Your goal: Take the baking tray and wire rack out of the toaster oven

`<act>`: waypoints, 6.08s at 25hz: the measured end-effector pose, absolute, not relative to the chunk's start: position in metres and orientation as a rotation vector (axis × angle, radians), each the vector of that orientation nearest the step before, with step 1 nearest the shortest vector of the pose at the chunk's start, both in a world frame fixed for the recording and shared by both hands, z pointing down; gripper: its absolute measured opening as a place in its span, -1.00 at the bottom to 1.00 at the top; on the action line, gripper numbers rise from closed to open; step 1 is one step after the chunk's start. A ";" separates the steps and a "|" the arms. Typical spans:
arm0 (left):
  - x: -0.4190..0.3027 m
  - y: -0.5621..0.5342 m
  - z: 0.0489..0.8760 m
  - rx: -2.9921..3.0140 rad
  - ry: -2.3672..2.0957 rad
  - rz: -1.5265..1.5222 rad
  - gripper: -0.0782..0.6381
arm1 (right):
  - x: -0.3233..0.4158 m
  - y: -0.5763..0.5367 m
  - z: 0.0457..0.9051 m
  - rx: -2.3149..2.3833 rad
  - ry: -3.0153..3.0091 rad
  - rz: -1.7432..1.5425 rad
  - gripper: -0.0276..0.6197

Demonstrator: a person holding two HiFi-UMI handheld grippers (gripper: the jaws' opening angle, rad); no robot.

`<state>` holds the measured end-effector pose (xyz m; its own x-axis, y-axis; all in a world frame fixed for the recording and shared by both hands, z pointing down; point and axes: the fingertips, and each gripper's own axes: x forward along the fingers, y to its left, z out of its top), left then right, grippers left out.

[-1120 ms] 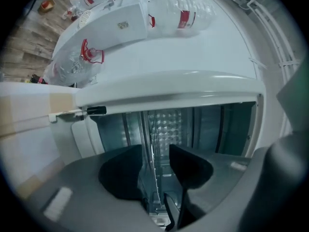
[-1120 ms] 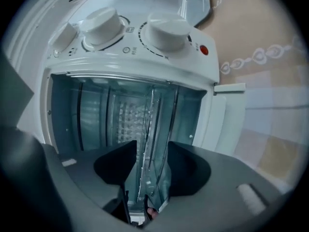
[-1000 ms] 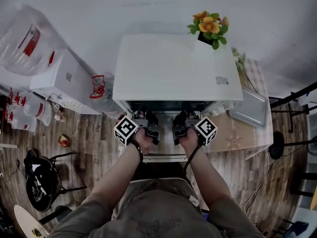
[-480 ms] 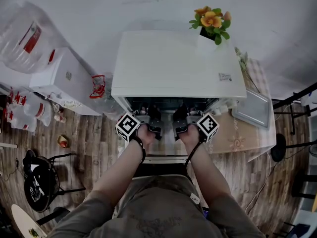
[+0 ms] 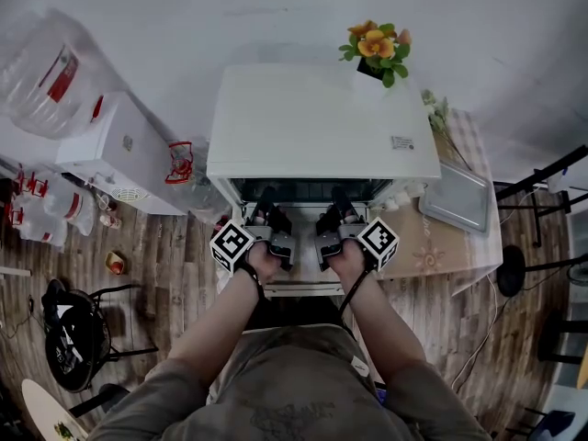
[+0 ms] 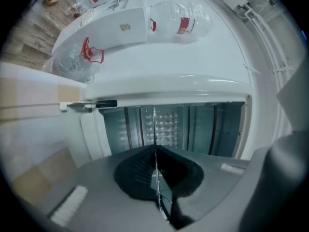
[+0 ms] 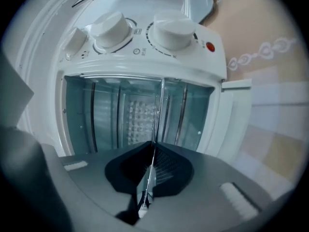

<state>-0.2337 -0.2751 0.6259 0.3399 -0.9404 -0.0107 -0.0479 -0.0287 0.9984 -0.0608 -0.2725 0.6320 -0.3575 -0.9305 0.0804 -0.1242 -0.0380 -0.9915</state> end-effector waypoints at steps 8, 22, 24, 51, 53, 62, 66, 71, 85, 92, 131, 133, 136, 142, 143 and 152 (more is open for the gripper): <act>-0.234 -0.228 0.623 1.379 -0.984 -0.886 -0.78 | -0.062 -0.225 0.629 -1.169 1.542 -1.534 -0.82; -0.229 -0.154 0.609 1.365 -0.984 -0.764 -0.78 | -0.060 -0.152 0.614 -1.223 1.536 -1.625 -0.82; -0.230 -0.146 0.608 1.366 -0.982 -0.760 -0.78 | -0.061 -0.143 0.613 -1.221 1.545 -1.629 -0.82; -0.221 -0.070 0.559 1.422 -0.829 -0.690 -0.77 | -0.058 -0.051 0.571 -1.217 1.505 -1.664 -0.82; -0.218 -0.067 0.561 1.419 -0.822 -0.666 -0.77 | -0.053 -0.046 0.570 -1.224 1.486 -1.659 -0.82; -0.161 -0.054 0.559 1.448 -0.680 -0.562 -0.77 | -0.001 -0.014 0.563 -1.310 1.373 -1.561 -0.82; -0.120 -0.047 0.552 1.469 -0.582 -0.507 -0.77 | 0.032 0.008 0.562 -1.365 1.305 -1.490 -0.82; -0.075 -0.036 0.556 1.496 -0.493 -0.399 -0.77 | 0.073 0.034 0.562 -1.430 1.221 -1.406 -0.82; 0.041 -0.037 0.573 1.556 -0.410 -0.155 -0.77 | 0.176 0.061 0.568 -1.566 1.069 -1.250 -0.82; 0.082 -0.059 0.594 1.567 -0.437 -0.090 -0.77 | 0.219 0.036 0.587 -1.617 1.077 -1.246 -0.82; 0.117 -0.086 0.697 1.407 -0.630 0.154 -0.64 | 0.269 -0.018 0.699 -1.658 1.001 -1.446 -0.71; 0.120 -0.083 0.701 1.390 -0.620 0.167 -0.63 | 0.276 -0.024 0.704 -1.672 0.997 -1.447 -0.69; 0.122 -0.076 0.708 1.352 -0.605 0.174 -0.54 | 0.283 -0.028 0.713 -1.683 0.966 -1.458 -0.66; 0.118 -0.058 0.711 1.326 -0.594 0.237 -0.42 | 0.282 -0.026 0.729 -1.677 0.908 -1.482 -0.58; 0.118 -0.054 0.711 1.326 -0.589 0.243 -0.42 | 0.283 -0.026 0.732 -1.675 0.887 -1.485 -0.57; 0.106 -0.057 0.713 1.348 -0.610 0.225 -0.42 | 0.287 -0.024 0.733 -1.753 0.890 -1.490 -0.17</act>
